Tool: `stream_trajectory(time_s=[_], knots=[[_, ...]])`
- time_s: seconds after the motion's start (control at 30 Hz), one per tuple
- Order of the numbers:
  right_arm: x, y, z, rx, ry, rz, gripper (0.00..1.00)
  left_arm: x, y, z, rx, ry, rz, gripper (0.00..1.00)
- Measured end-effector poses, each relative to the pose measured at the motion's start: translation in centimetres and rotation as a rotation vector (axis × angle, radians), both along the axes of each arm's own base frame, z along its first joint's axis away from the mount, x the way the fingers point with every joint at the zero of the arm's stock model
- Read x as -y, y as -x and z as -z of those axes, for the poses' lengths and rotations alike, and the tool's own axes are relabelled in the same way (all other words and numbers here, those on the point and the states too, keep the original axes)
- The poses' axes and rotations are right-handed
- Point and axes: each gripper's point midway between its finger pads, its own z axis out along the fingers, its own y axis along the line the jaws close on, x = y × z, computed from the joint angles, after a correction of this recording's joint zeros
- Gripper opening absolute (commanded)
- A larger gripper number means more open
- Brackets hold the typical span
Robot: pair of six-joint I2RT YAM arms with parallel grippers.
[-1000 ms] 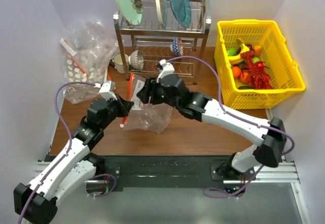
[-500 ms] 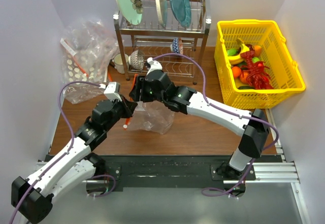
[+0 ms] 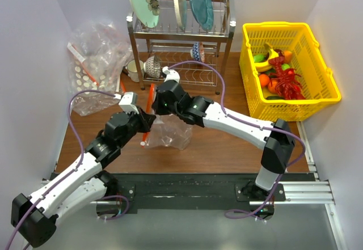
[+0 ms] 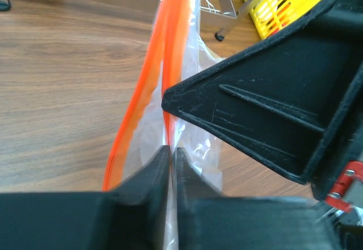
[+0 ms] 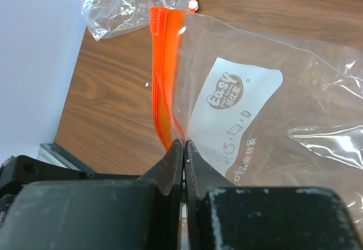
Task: Place the food in the zip-top bag and seal the zipper
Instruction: Open the zipper of the food storage bag at the center of the board.
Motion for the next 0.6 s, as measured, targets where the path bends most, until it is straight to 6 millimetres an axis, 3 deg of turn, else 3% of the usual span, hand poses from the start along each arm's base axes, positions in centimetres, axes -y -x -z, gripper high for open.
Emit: stream_trajectory(time_s=[0.07, 0.2, 0.47, 0.6], knots=[[0.1, -0.1, 0.0, 0.009, -0.001, 0.007, 0.0, -0.1, 0.0, -0.2, 0.0, -0.002, -0.002, 0.46], [1.5, -0.1, 1.0, 0.003, 0.016, 0.025, 0.0, -0.2, 0.1, -2.1, 0.022, 0.004, 0.0, 0.62], [3.6, 0.0, 0.5, 0.022, 0.006, 0.041, 0.0, -0.6, 0.7, -8.4, 0.091, 0.019, 0.014, 0.61], [4.2, 1.0, 0.0, 0.028, -0.012, 0.011, 0.0, -0.7, 0.5, -10.0, 0.109, -0.037, 0.025, 0.61]])
